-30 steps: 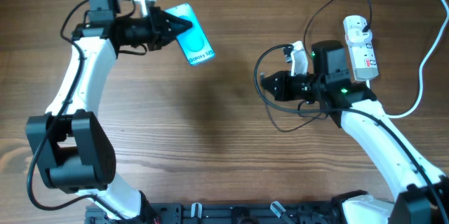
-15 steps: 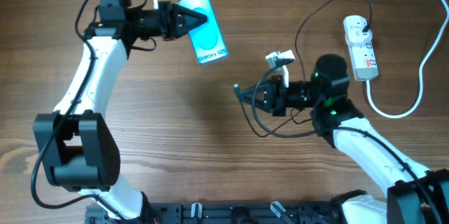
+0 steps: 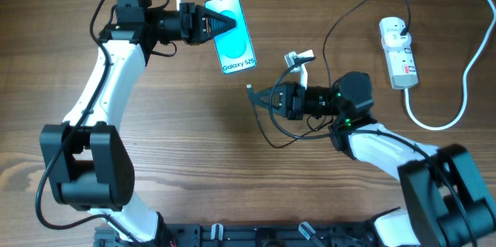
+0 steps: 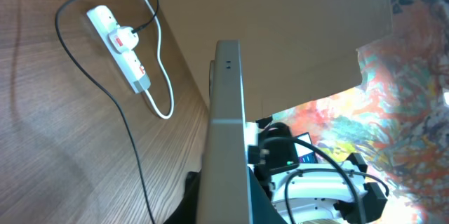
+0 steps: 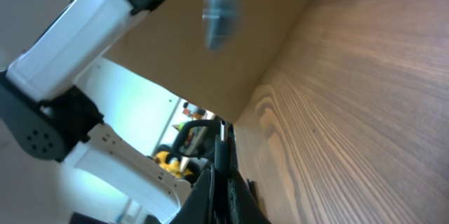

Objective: Plug charger to phone and switch on socket

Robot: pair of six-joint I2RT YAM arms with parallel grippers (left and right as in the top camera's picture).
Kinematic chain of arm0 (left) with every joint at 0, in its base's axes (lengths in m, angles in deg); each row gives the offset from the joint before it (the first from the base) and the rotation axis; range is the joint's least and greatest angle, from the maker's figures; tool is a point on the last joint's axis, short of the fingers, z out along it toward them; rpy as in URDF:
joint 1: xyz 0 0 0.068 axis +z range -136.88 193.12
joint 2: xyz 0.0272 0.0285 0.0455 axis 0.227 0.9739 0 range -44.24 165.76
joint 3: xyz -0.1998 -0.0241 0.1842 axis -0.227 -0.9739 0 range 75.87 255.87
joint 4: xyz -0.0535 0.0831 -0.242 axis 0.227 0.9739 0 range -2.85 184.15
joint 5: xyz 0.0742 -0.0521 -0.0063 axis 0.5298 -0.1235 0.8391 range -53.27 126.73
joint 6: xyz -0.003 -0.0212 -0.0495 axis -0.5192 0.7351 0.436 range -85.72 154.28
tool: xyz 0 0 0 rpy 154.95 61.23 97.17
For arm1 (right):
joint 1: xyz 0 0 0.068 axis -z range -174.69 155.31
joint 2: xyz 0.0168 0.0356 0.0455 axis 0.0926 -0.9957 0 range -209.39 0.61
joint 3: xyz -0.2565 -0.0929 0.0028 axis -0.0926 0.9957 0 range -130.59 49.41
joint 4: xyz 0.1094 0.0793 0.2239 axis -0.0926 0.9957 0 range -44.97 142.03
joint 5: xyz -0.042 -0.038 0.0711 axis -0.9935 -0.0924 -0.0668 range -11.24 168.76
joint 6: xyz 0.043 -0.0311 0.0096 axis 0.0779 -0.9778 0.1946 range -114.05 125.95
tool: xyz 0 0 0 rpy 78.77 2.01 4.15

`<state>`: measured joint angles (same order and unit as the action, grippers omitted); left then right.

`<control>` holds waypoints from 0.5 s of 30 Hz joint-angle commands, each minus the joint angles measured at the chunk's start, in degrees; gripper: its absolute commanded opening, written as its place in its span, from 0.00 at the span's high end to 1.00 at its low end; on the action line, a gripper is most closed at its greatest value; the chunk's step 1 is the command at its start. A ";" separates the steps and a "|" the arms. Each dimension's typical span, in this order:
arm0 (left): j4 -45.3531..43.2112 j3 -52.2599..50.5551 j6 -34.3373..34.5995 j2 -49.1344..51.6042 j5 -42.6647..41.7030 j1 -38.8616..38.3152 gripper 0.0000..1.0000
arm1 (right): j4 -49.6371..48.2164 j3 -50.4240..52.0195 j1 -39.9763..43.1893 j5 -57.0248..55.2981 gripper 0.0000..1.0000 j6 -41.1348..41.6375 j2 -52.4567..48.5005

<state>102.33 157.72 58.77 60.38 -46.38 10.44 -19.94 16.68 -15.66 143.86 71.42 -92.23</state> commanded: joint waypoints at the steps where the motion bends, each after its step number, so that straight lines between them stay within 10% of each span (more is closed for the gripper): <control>1: 1.18 0.11 -0.09 0.17 -2.82 0.15 0.96 | -2.80 0.02 -0.42 -2.27 0.96 4.85 -2.12; 15: 1.53 0.11 -0.11 0.17 1.84 -3.54 0.96 | -4.90 -0.02 -0.42 -4.02 0.96 7.19 -2.12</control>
<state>103.93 157.72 58.77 60.40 -44.74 8.34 -24.36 16.73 -15.66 140.60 77.93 -93.69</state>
